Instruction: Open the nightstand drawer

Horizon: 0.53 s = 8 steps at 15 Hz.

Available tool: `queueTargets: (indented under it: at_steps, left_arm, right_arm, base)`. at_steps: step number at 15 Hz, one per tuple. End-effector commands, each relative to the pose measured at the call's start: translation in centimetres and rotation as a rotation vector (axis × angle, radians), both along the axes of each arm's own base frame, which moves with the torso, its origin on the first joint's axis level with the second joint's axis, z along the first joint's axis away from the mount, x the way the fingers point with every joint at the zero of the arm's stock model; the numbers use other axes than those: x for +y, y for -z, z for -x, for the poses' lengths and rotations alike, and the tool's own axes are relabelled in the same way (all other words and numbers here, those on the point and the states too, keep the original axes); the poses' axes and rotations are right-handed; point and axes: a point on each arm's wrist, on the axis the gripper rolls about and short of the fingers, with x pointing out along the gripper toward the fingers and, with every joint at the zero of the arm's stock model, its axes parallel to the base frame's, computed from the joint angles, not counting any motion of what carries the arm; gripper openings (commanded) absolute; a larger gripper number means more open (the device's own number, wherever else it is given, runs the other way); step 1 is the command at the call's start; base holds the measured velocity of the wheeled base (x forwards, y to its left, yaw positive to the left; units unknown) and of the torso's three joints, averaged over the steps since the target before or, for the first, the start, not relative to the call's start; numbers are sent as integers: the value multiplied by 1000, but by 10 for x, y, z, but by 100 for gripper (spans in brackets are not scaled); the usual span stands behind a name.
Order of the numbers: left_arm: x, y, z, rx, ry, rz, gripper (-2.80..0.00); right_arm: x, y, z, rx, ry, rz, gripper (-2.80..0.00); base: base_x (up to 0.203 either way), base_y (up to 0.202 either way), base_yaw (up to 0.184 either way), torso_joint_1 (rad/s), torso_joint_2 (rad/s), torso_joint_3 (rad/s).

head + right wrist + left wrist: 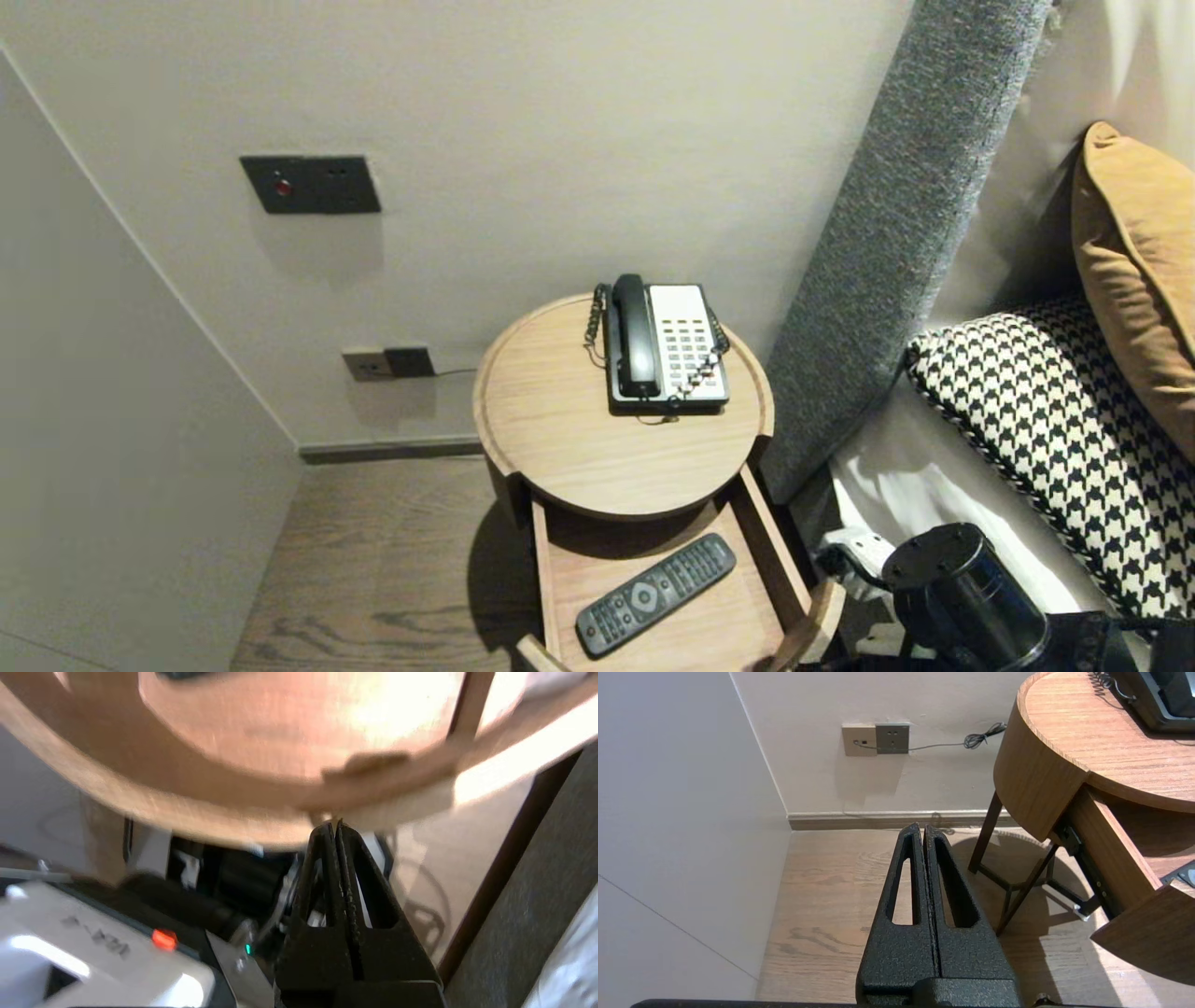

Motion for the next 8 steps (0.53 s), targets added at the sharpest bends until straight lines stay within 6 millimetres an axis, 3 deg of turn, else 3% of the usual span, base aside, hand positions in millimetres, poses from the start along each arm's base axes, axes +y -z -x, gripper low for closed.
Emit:
queueTargets:
  at_steps: [1, 4, 8]
  left_arm:
    - [0, 0, 0, -1, -1, 1, -280]
    - [0, 0, 0, 1, -1, 1, -280]
    - [0, 0, 0, -1, -1, 1, -280]
  right_arm:
    - [3, -13, -5, -54, 18, -42, -280]
    - [8, -40, -13, -124, 91, -141, -280]
    - [6, -45, -12, -149, 66, -116, -280]
  base:
    - [0, 0, 0, 0, 0, 0]
    - [0, 0, 0, 0, 0, 0]
    - [0, 0, 0, 0, 0, 0]
